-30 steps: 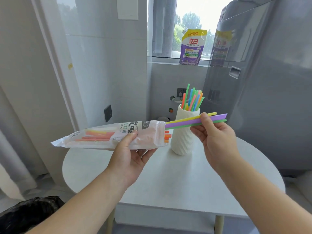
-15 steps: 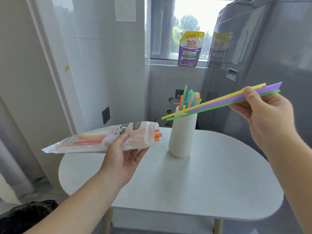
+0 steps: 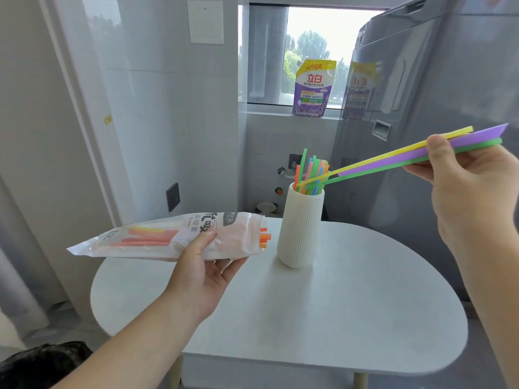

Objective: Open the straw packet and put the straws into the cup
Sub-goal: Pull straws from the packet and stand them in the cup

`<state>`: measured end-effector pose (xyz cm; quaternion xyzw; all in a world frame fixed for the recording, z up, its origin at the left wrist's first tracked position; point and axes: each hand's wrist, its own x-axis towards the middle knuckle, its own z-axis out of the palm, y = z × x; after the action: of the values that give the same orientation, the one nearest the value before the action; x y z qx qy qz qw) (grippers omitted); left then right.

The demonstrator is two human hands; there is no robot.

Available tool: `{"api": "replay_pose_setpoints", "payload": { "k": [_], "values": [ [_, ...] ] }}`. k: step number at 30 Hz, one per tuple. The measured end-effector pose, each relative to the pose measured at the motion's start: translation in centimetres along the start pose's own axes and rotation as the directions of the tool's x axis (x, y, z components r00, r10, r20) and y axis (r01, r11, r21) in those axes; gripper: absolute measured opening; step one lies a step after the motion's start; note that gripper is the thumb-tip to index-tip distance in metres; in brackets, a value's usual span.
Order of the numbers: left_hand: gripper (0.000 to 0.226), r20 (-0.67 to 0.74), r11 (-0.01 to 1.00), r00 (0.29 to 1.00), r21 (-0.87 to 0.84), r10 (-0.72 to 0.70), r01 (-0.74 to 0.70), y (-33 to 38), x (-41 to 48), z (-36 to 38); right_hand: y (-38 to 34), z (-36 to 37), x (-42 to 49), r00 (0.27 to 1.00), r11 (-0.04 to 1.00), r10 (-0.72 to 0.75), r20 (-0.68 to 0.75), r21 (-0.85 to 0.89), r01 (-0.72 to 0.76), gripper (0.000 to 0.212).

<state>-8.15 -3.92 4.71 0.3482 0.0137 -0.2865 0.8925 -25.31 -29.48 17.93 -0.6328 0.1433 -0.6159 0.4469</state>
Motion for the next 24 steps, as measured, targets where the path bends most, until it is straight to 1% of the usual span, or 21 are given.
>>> {"api": "replay_pose_setpoints", "payload": {
  "k": [3, 8, 11, 19, 24],
  "values": [
    [0.018, 0.013, 1.000, 1.000, 0.015, -0.009, 0.009, -0.4, -0.1, -0.1, -0.3, 0.0, 0.0, 1.000, 1.000, -0.003, 0.031, -0.021, 0.004, 0.017],
    [0.027, 0.026, 0.999, 0.999, 0.028, -0.019, 0.018, -1.0, -0.2, 0.1, 0.1, 0.6, -0.3, 0.996, 0.994, -0.032, 0.088, -0.097, 0.041, 0.017],
    [0.032, 0.028, 0.999, 0.999, 0.028, -0.022, 0.021, -1.2, -0.2, 0.0, 0.3, 1.3, -0.2, 0.994, 0.993, -0.047, 0.102, -0.103, 0.058, 0.015],
    [0.036, 0.037, 0.999, 0.999, 0.039, -0.009, 0.008, -1.3, 0.0, 0.0, 0.3, 0.8, 0.2, 0.998, 0.997, -0.036, 0.057, -0.070, 0.040, 0.018],
    [0.037, 0.031, 0.999, 1.000, 0.039, -0.002, 0.001, -1.4, 0.1, 0.0, 0.7, 0.4, 0.1, 0.999, 0.998, -0.016, 0.034, -0.056, 0.018, 0.014]
  ]
}}
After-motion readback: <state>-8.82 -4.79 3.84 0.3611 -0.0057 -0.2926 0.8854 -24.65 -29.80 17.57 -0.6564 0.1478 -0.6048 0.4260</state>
